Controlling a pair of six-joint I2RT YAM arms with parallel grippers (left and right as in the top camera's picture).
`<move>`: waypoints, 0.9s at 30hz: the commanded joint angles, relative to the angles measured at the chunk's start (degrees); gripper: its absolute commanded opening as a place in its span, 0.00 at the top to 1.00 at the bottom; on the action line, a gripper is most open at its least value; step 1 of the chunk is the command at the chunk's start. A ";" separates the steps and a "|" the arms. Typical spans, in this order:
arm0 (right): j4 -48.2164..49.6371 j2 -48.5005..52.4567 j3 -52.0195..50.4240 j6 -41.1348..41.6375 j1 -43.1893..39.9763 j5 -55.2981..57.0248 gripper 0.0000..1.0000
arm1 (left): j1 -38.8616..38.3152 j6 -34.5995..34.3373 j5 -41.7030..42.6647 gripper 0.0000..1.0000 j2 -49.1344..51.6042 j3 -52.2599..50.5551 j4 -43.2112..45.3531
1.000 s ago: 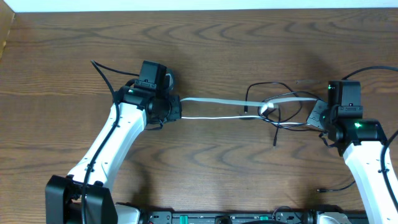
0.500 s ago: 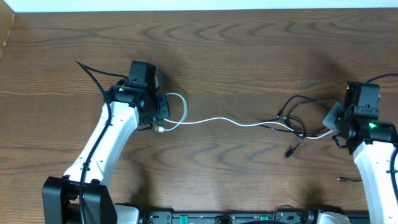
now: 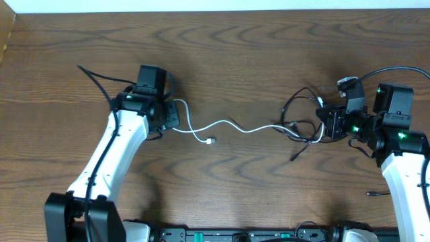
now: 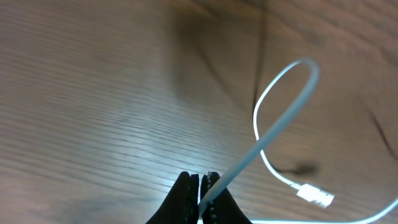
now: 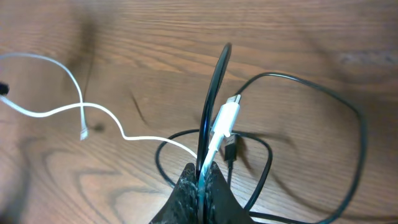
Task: Untangle cables
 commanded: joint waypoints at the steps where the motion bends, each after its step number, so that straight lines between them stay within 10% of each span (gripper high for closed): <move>1: -0.04 -0.61 0.02 -3.37 0.02 -4.52 0.99 | 2.12 -1.42 -4.57 0.93 -4.35 3.65 0.26; 18: -0.02 -0.61 0.02 -1.62 0.07 4.59 0.99 | 9.79 -1.53 -19.39 0.92 -26.16 6.99 11.78; 27: -1.01 -0.63 0.02 -1.64 0.13 0.92 0.99 | 10.49 -6.36 -5.09 0.92 -24.35 6.93 9.92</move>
